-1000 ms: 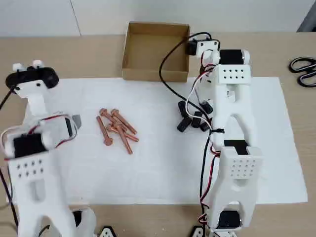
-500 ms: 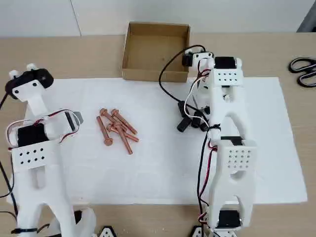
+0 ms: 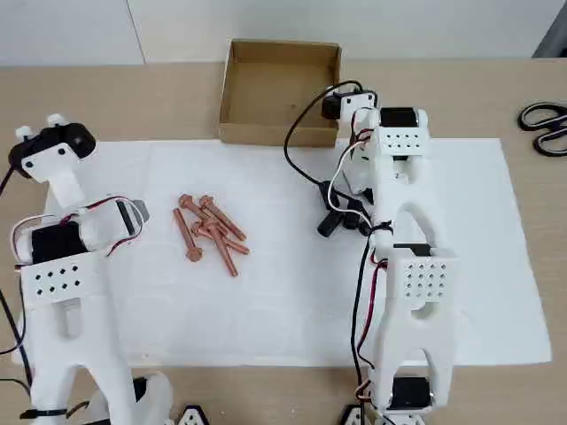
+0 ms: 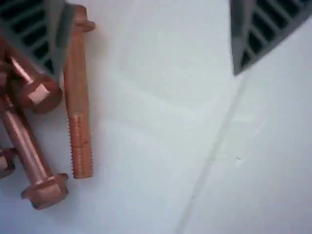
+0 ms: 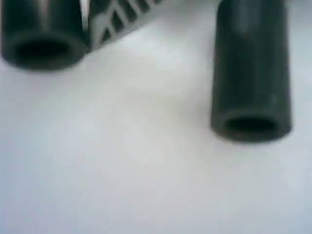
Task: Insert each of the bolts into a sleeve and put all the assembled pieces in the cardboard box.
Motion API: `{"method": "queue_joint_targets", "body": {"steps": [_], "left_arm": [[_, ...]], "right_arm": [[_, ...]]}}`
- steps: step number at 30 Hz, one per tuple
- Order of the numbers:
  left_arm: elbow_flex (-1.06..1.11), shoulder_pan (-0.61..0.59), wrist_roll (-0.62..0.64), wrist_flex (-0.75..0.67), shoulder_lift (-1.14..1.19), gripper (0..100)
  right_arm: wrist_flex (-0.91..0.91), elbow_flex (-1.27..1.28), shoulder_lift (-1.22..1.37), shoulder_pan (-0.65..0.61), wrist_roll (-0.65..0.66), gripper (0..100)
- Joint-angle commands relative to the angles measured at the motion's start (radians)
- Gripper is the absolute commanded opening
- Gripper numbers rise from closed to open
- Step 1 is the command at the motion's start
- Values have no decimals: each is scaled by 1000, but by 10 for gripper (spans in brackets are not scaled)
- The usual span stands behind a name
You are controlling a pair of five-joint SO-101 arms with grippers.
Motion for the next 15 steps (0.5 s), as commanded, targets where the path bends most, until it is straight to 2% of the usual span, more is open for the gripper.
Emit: {"method": "queue_joint_targets", "body": {"steps": [1,9,15], "left_arm": [[-51,0,3,-20,0,216],[22,0,5,-77,-5,216],[24,0,5,-75,-5,216]], "right_arm": [[-25,-46,7,-4,9,207],[-48,-46,58,-4,9,195],[-70,-46,73,2,9,35]]}}
